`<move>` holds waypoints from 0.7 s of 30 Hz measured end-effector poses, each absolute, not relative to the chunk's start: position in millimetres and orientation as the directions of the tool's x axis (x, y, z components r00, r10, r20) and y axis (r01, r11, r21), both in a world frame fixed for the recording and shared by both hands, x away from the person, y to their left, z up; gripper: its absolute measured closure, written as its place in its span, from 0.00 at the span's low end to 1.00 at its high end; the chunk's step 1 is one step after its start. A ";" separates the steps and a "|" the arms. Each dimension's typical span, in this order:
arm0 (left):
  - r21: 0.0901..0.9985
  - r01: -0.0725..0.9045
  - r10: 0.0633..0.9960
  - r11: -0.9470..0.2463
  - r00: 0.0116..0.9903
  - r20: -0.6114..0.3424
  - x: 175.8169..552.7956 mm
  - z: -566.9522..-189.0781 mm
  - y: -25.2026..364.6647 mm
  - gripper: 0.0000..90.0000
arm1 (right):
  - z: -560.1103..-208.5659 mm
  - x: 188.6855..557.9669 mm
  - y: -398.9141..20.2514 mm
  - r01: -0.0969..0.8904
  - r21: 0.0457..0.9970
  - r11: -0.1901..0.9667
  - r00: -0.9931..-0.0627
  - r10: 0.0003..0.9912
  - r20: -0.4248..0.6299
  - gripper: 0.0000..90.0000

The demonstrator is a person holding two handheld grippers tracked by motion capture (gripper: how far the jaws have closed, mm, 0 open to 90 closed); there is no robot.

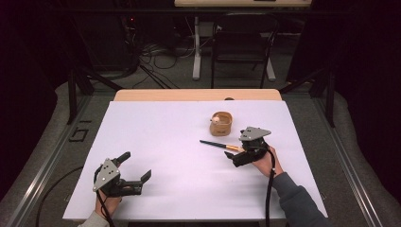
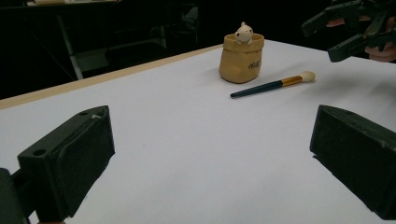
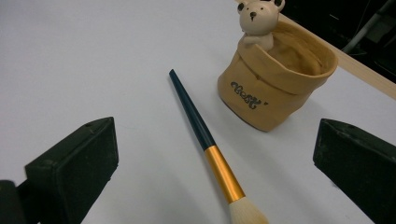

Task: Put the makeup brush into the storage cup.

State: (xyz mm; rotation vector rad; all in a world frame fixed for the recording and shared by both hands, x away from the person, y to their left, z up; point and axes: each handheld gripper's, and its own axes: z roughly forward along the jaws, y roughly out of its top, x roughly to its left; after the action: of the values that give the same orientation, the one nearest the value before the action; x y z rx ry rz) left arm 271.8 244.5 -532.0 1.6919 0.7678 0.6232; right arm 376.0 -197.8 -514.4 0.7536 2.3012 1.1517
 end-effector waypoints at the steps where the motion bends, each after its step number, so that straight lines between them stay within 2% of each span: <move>1: 0.970 0.172 0.761 -0.169 0.649 0.017 271.8 -532.0 244.5 0.00 | -513.8 377.4 -197.3 0.269 0.819 0.506 -0.748 0.645 -0.153 0.00; 21: 0.970 0.175 0.761 -0.168 0.649 0.015 271.6 -532.1 244.7 0.00 | -510.2 387.1 -185.3 0.294 0.749 0.593 -0.796 0.586 -0.152 0.00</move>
State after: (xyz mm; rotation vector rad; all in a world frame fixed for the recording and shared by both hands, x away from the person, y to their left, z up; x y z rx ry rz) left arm 271.6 244.7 -532.1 1.6934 0.7693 0.6215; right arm 387.1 -185.3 -510.2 0.7078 2.4406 1.0470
